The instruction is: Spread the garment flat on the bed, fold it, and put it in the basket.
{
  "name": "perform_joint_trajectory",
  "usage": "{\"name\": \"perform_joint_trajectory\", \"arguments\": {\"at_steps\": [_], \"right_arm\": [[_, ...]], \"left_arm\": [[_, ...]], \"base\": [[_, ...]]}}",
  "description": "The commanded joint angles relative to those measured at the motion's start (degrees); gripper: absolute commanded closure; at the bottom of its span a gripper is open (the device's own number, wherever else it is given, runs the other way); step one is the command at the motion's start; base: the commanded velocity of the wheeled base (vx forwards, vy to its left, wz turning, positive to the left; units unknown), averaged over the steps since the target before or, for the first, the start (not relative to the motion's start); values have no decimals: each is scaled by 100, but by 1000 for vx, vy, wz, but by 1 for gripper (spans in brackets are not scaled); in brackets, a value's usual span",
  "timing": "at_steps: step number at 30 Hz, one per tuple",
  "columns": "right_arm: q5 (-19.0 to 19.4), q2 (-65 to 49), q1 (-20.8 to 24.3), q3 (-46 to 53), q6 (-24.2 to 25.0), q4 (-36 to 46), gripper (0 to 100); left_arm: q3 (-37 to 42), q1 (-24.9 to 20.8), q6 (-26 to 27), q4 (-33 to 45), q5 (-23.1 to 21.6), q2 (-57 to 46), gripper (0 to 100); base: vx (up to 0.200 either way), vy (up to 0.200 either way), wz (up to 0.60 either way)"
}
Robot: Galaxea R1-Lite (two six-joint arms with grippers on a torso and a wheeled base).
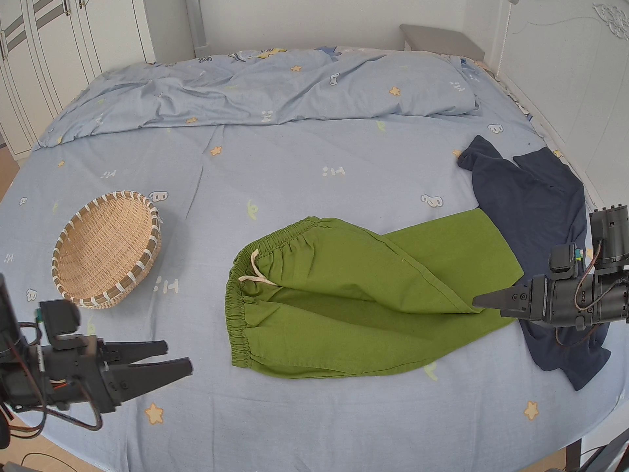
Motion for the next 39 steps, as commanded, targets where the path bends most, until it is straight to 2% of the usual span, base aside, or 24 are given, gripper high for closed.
{"name": "perform_joint_trajectory", "arguments": {"at_steps": [1, 3, 4, 6, 9, 11, 12, 16, 23, 30, 39], "right_arm": [[-17, 145, 399, 552, -347, -1030, 0], [-17, 145, 417, 552, -355, -1048, 0], [-26, 145, 461, 543, -373, -1065, 0], [-26, 136, 478, 525, -382, -1065, 0], [-26, 110, 487, 499, -382, -1065, 0], [-26, 101, 487, 508, -382, -1065, 0], [-26, 40, 496, 517, -382, -1065, 0], [-26, -57, 540, 543, -382, -1065, 0], [-70, -57, 725, 561, -382, -1065, 0], [-131, -66, 725, 561, -382, -1065, 0], [-140, -66, 725, 561, -373, -1065, 0]], "left_arm": [[521, 289, 357, -2842, -1558, 4471, 0], [486, 280, 375, -3000, -1558, 4655, 0], [424, 280, 348, -3501, -1488, 5103, 0], [538, 307, 304, -3941, -1488, 5279, 0], [723, 518, -135, -4714, -1488, 5385, 0], [697, 535, -276, -4864, -1488, 5446, 0], [670, 570, -478, -5180, -1488, 5736, 0], [714, 614, -645, -5874, -1479, 6158, 0], [644, 737, -900, -5874, -1488, 6237, 0], [424, 676, -909, -5874, -1488, 6255, 0], [99, 649, -1225, -5874, -1488, 6290, 0]], "base": [[0, 0, 0], [0, 0, 0], [0, 0, 0], [0, 0, 0], [0, 0, 0], [0, 0, 0], [0, 0, 0], [0, 0, 0], [0, 0, 0], [0, 0, 0], [0, 0, 0]]}}
